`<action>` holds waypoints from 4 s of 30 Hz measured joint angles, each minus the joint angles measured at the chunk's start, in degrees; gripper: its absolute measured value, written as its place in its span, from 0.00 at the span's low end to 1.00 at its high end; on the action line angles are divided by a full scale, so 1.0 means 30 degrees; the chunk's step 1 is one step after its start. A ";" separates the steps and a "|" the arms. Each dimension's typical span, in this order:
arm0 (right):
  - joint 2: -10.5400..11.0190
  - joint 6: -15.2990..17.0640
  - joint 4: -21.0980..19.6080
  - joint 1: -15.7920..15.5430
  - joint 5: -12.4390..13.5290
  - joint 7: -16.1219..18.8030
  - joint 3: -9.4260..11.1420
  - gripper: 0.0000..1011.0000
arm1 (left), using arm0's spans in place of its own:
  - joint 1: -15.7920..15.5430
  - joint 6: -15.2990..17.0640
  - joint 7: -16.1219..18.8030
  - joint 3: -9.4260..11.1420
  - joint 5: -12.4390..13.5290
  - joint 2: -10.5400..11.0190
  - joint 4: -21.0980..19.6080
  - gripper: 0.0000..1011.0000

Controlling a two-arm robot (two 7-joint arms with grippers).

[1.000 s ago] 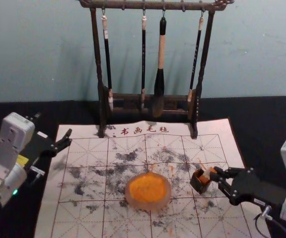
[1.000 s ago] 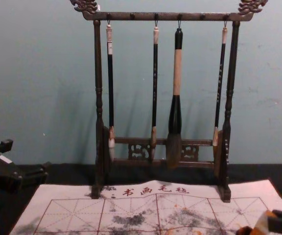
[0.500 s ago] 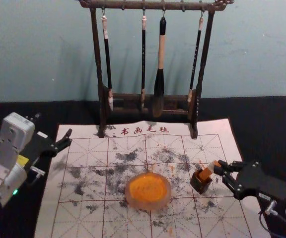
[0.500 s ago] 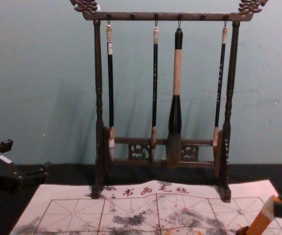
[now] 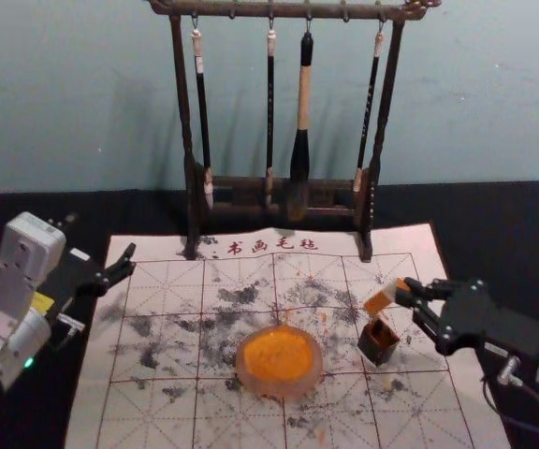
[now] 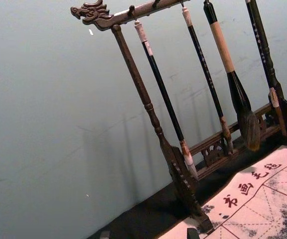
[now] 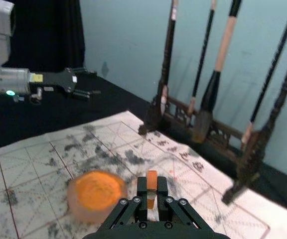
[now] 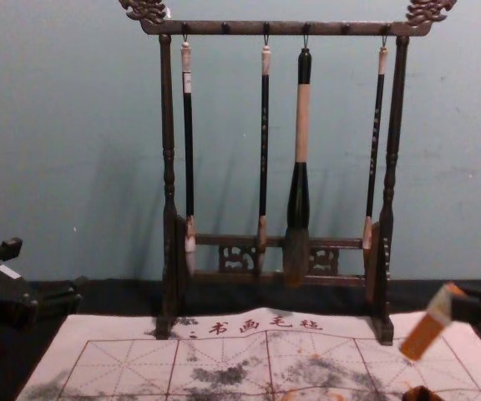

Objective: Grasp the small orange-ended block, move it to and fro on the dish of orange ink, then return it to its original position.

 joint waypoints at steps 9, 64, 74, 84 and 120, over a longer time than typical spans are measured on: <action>-0.0591 0.0007 0.0656 0.1785 -0.0584 0.0732 -0.1240 0.08 | 0.0000 -0.0001 0.0000 -0.0001 0.0000 -0.0001 0.0000 0.99; -0.1772 0.1418 0.4014 0.7122 -0.3615 0.3709 -0.7192 0.08 | 0.0000 -0.0001 0.0001 0.0000 0.0000 0.0000 -0.0001 0.99; -0.2235 0.1267 0.4693 0.7602 -0.3708 0.3623 -0.7356 0.08 | 0.0000 -0.0001 0.0001 0.0000 0.0000 0.0000 -0.0001 0.99; -0.2559 0.1075 0.5512 0.8041 -0.3919 0.3434 -0.7358 0.08 | 0.0000 0.0000 0.0001 -0.0001 0.0000 -0.0001 -0.0001 0.99; -0.1226 0.1021 0.3740 0.7025 -0.3772 0.3830 -0.7191 0.08 | 0.0000 -0.0001 0.0001 0.0000 -0.0001 0.0000 -0.0001 0.99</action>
